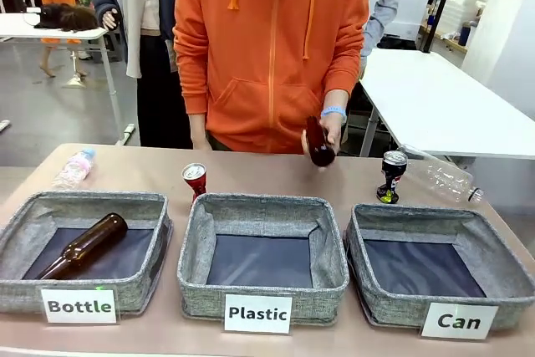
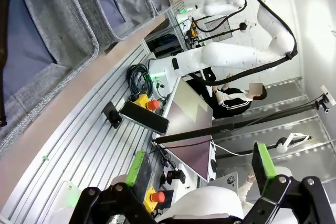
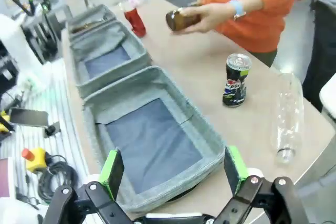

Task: Sort the can waste into the basket.
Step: Pick up the can waste from the table and place it in the right Fabric basket.

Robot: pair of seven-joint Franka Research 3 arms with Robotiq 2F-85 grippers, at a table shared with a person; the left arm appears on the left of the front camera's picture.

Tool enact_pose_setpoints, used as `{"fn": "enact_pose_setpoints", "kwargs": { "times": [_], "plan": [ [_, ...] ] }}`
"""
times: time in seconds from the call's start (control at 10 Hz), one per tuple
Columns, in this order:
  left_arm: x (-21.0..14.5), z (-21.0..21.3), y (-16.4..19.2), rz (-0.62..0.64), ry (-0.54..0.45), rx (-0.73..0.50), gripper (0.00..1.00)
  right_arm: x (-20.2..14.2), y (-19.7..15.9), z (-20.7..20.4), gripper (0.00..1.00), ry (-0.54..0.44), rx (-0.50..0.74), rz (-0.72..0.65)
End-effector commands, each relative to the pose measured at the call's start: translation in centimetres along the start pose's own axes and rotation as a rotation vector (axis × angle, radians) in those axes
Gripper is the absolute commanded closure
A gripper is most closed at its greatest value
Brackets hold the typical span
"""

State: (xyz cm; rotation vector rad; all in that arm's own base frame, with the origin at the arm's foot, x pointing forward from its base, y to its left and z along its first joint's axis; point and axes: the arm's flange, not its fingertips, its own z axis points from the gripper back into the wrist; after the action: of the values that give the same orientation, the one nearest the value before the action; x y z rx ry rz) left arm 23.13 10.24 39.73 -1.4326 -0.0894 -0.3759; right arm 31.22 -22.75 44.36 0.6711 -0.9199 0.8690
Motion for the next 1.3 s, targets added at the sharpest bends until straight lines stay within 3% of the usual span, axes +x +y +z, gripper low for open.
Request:
{"fn": "enact_pose_setpoints", "kwargs": {
  "times": [0.0,0.2,0.5,1.2],
  "plan": [
    [-0.1,0.1,-0.2,-0.006,-0.003,-0.013,0.0,-2.3,2.3,1.7,0.0,-0.083,-0.037,-0.082],
    [-0.1,0.1,-0.2,-0.006,-0.003,-0.013,0.0,-3.8,3.4,2.9,0.0,-0.115,-0.089,-0.101],
    [-0.1,0.1,-0.2,-0.006,-0.003,-0.013,0.0,-3.3,2.9,2.3,0.0,-0.083,-0.052,-0.09],
    [-0.1,0.1,-0.2,-0.006,-0.003,-0.013,0.0,4.6,-4.0,-8.4,0.0,0.124,0.088,-0.065]
  ]
}}
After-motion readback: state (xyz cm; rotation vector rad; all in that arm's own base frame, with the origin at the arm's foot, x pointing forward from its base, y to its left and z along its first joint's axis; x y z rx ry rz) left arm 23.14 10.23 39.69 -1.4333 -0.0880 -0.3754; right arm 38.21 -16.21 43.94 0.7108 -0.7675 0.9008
